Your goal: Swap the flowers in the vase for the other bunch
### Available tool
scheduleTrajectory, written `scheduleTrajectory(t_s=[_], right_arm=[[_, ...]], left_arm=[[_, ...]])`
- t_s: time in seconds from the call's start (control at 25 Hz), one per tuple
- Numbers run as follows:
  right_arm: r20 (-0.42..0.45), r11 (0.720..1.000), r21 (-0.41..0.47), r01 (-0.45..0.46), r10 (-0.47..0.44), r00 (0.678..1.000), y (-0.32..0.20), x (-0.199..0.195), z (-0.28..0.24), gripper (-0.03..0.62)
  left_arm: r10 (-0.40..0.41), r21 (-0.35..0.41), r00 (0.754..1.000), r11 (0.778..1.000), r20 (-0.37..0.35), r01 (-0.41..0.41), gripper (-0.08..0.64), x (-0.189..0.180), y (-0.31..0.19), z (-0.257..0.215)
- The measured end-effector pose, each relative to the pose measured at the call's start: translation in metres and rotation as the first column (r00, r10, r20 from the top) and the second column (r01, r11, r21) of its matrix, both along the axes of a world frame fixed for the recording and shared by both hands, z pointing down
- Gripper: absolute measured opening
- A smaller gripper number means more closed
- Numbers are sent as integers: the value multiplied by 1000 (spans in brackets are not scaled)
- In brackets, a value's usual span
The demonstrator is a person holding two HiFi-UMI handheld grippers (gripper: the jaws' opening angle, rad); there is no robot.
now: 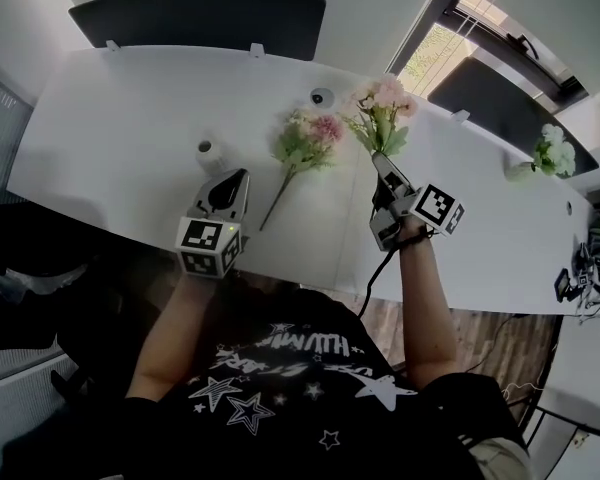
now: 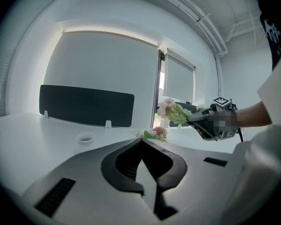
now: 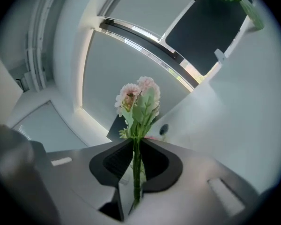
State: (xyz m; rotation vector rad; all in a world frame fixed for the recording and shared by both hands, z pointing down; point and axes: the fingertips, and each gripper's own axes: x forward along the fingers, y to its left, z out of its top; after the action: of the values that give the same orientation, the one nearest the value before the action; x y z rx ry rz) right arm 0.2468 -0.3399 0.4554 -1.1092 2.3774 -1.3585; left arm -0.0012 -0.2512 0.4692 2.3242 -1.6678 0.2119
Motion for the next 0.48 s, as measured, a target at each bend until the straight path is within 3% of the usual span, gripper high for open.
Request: scheduleTrajectory(t_s=[0.12,0.24,0.48], right_arm=[[74,992,126,30,-39,996,0,-24,-34,54],[112,962,260,81,-113,987,2,-58,-68,52],[149,918,381,111,-180,972,11,-104,-102,54]], left_arm=[[0,-2,1000,1000,5,0,8,-8,2,-1],[-10,-4,1000,1000,8,10,8,-23,8,-1],[-55,-7,998,998,12,55,8,-46,17,3]])
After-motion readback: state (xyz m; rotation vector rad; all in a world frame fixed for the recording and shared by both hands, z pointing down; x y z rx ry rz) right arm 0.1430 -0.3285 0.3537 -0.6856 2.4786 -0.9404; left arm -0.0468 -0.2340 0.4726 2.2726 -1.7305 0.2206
